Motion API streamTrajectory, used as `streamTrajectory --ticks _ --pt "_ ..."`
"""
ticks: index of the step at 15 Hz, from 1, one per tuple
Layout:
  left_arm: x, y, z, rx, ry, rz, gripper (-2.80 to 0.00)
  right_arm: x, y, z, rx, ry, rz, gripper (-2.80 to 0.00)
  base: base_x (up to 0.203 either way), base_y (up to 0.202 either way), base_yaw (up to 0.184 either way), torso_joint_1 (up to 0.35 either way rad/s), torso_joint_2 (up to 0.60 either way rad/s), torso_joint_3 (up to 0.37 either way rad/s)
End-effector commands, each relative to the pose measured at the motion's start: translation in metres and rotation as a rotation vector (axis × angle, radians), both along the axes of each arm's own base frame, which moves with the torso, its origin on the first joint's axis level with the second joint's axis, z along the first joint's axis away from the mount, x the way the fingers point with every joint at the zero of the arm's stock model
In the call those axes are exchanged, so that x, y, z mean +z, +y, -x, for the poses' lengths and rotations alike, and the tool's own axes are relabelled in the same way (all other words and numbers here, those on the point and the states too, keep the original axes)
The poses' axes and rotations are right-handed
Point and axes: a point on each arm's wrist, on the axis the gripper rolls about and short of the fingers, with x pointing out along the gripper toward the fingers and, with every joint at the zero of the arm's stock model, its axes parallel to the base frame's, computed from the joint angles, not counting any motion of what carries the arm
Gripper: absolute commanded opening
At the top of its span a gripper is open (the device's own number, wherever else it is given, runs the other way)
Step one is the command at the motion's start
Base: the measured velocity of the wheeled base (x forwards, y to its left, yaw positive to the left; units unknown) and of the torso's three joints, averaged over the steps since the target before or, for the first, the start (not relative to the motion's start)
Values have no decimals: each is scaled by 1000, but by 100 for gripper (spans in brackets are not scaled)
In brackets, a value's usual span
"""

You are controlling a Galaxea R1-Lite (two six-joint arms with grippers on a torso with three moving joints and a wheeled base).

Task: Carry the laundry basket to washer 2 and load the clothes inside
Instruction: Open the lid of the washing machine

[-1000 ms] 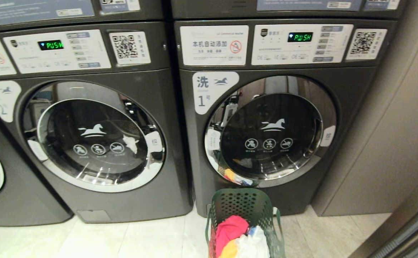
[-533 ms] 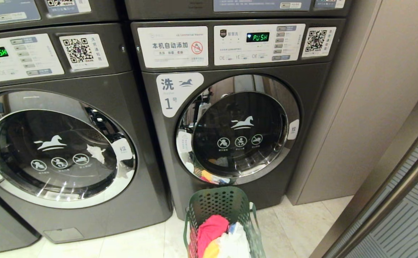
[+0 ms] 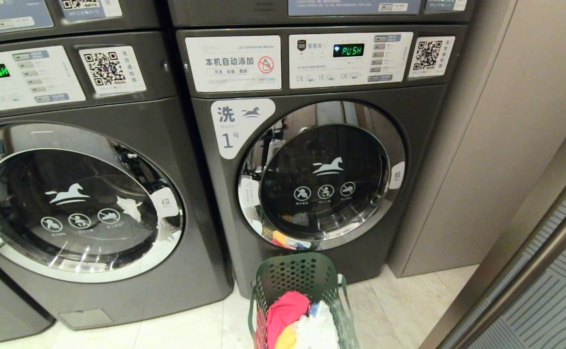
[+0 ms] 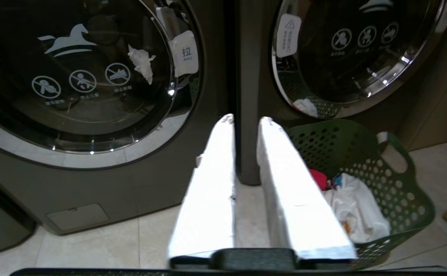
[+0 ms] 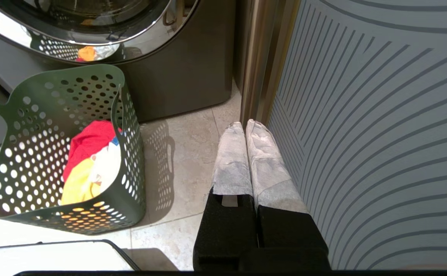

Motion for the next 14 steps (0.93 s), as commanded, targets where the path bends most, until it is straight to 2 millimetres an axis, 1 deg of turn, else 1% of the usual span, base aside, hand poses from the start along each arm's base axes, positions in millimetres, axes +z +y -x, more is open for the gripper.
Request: streamTrajectory --ticks 1,2,3,4,5,6,7,8,9,11,12,14 --pt "31 0 -24 -5 130 20 0 -9 0 0 4 33 7 -280 0 0 0 0 0 0" --pt "44 0 -41 -7 199 43 0 -9 0 0 0 32 -2 -280 0 0 0 0 0 0" --pt "54 0 -63 -5 282 72 0 -9 0 0 0 32 -1 -280 0 0 0 0 0 0" --pt "59 0 -89 0 363 102 0 -9 0 0 0 32 -3 -280 0 0 0 0 0 0" --pt "59 0 -117 4 429 129 0 -9 0 0 0 32 -3 -280 0 0 0 0 0 0" --pt "56 0 -144 0 477 152 0 -9 0 0 0 32 -3 -280 0 0 0 0 0 0" --pt "47 1 -172 -12 518 175 0 -9 0 0 0 32 -3 -280 0 0 0 0 0 0" --pt "38 1 -197 -36 541 195 0 -9 0 0 0 32 -3 -280 0 0 0 0 0 0" --pt "25 2 -222 -70 556 218 0 -9 0 0 0 32 -3 -280 0 0 0 0 0 0" --pt "-2 8 -265 -129 534 258 0 -9 0 0 0 32 -3 -280 0 0 0 0 0 0" --pt "-16 15 -282 -144 506 274 0 -9 0 0 0 32 -3 -280 0 0 0 0 0 0" --pt "-38 37 -302 -134 446 301 0 -9 0 0 0 32 -3 -280 0 0 0 0 0 0"
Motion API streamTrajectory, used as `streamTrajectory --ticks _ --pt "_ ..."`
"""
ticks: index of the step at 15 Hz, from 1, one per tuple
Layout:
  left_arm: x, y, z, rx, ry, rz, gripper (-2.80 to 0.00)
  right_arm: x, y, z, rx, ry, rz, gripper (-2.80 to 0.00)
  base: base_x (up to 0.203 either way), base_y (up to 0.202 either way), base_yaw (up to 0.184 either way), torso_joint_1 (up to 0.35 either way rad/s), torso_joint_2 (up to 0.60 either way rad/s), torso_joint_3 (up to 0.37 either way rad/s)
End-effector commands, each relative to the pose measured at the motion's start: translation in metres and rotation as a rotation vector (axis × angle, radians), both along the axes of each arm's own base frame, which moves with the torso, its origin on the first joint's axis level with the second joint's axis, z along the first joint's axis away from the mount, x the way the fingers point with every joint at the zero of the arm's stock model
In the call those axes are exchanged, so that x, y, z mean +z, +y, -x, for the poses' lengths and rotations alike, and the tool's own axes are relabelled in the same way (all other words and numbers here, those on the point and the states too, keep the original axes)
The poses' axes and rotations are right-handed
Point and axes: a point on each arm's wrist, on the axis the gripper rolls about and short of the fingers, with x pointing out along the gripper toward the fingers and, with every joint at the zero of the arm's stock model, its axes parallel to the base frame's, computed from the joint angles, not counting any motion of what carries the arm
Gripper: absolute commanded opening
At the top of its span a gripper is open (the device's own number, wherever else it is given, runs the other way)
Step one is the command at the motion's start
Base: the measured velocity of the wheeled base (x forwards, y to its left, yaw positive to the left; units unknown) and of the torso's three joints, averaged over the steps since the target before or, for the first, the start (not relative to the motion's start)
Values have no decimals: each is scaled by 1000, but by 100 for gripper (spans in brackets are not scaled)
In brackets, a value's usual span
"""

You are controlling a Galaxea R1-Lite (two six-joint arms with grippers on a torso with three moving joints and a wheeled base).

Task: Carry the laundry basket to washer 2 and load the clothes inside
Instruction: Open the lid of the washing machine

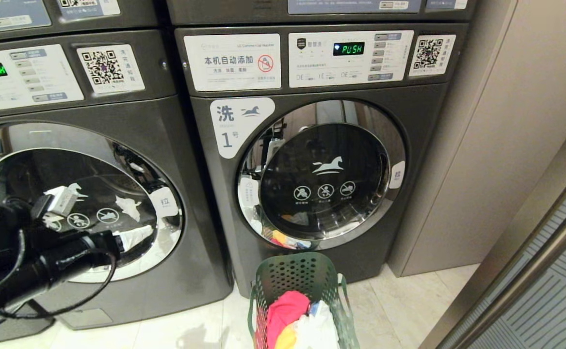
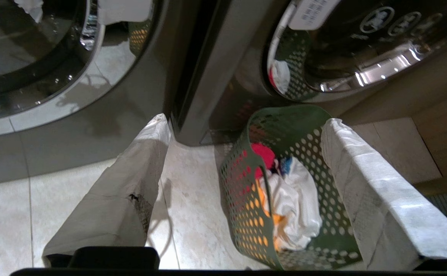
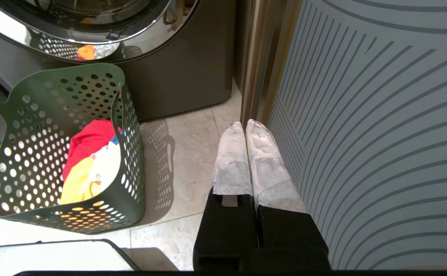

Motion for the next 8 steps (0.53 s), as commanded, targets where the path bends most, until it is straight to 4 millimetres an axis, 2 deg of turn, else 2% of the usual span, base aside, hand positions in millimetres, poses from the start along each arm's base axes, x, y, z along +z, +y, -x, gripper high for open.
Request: streamTrajectory --ticks 1,4,8 --pt "-41 21 -26 28 16 22 0 -9 0 0 0 32 -2 -280 0 0 0 0 0 0" --pt "-59 37 -44 15 -40 4 0 -9 0 0 0 32 -2 -280 0 0 0 0 0 0" --pt "-75 49 -88 -35 -182 -84 0 -9 0 0 0 32 -2 -280 0 0 0 0 0 0"
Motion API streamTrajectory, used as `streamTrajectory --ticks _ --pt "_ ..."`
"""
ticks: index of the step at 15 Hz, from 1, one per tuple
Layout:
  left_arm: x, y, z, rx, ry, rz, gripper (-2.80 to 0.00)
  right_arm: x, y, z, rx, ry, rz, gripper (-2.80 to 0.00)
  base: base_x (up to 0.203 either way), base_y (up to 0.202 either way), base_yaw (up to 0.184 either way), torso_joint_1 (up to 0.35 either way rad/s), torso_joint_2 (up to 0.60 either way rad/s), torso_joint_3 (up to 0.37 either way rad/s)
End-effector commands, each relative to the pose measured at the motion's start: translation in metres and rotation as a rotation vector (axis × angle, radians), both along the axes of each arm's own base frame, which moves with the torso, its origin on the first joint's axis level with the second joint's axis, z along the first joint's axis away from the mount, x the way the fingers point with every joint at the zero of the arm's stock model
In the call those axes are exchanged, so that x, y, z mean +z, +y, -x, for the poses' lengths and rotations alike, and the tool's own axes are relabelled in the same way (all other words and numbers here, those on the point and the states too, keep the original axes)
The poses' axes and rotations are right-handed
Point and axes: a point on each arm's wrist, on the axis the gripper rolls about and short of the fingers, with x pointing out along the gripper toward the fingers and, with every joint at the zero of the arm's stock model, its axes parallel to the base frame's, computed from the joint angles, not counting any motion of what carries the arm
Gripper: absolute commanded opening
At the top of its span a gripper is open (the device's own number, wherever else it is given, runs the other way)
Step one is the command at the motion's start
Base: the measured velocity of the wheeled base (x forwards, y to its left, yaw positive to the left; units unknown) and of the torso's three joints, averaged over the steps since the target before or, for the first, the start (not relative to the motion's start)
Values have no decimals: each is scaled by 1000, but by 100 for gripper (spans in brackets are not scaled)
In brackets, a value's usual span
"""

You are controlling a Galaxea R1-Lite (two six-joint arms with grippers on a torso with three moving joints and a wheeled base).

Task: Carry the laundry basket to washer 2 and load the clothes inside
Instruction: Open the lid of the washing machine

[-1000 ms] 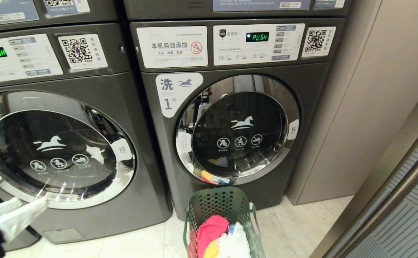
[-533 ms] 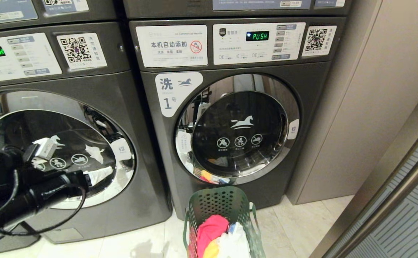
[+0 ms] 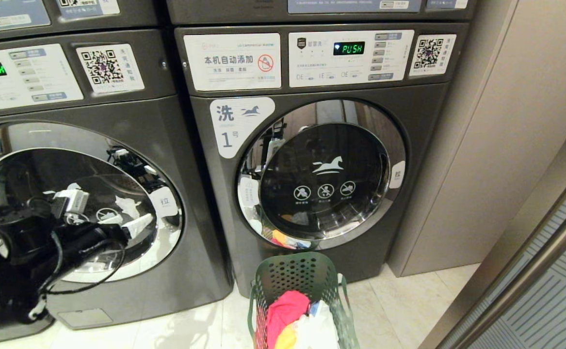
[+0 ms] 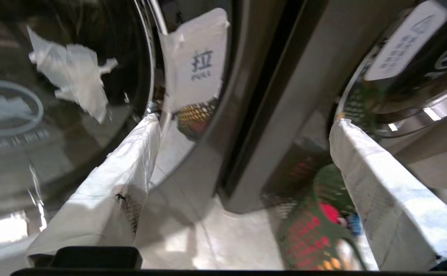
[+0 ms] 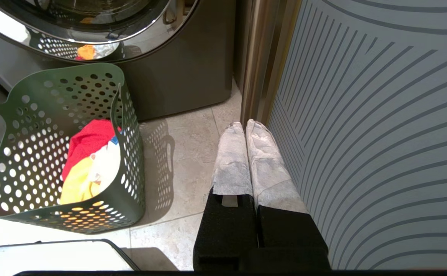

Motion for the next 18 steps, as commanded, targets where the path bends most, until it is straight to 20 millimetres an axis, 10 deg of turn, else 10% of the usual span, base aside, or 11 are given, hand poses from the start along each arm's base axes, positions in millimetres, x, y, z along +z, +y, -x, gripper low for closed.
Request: streamTrajectory --ticks 1,18 --pt "-25 6 -23 -11 7 -28 0 -9 0 0 0 32 -2 -280 0 0 0 0 0 0" --pt "-61 -4 -103 -46 -114 -151 0 -9 0 0 0 32 -2 -280 0 0 0 0 0 0"
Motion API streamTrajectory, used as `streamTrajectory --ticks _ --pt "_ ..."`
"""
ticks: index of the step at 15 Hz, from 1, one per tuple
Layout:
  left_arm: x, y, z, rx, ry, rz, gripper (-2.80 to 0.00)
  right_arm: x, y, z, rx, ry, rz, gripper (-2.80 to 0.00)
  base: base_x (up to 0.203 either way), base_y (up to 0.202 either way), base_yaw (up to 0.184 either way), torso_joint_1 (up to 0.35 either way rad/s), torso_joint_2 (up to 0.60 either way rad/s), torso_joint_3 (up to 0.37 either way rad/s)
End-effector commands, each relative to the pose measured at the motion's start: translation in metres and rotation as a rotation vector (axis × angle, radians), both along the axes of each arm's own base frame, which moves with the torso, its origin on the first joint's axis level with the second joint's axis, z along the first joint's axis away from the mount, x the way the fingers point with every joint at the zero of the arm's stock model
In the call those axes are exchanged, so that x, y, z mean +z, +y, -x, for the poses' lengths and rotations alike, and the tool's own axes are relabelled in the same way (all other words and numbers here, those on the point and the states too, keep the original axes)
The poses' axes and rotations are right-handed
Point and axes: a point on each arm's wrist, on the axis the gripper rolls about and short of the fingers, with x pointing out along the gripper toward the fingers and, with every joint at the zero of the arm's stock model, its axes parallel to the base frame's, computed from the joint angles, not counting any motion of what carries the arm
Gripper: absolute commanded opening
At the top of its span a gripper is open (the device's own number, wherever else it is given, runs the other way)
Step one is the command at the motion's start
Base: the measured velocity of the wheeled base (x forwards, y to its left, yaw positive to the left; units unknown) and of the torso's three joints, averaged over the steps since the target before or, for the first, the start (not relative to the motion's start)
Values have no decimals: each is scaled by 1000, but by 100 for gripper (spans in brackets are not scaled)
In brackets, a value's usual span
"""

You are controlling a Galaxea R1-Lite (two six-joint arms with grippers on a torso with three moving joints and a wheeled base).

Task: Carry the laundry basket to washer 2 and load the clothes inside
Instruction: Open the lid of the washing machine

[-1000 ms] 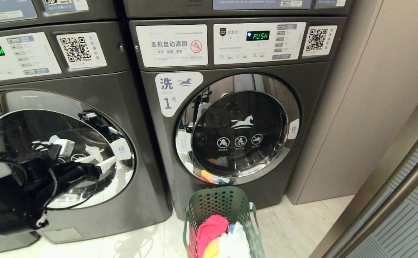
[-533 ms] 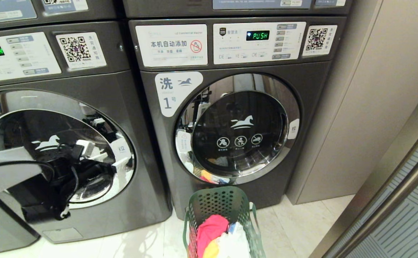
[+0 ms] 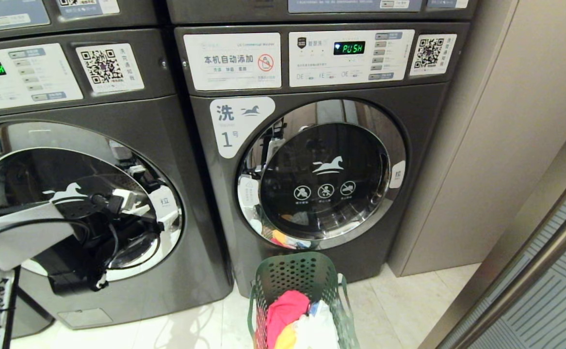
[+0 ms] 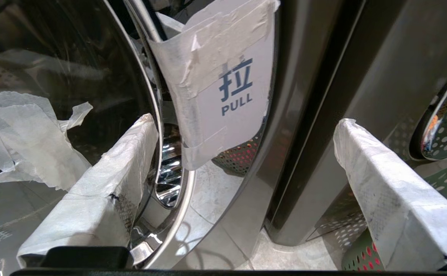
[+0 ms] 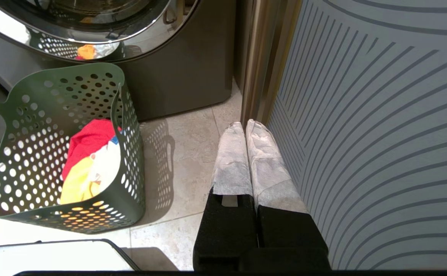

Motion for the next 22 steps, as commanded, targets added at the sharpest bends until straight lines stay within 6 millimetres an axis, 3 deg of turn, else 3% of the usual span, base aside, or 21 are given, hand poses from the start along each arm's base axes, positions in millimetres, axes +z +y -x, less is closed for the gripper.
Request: streamTrajectory --ticks 1,4,9,22 --pt "-2 1 -6 -5 -14 -1 0 -9 0 0 0 32 -2 -280 0 0 0 0 0 0" --pt "-2 3 -18 -13 -18 2 0 -9 0 0 0 32 -2 -280 0 0 0 0 0 0" --pt "-11 3 -18 -151 -1 24 0 -9 0 0 0 32 -2 -280 0 0 0 0 0 0" --pt "-13 9 -48 -221 -48 99 0 -9 0 0 0 32 -2 -280 0 0 0 0 0 0"
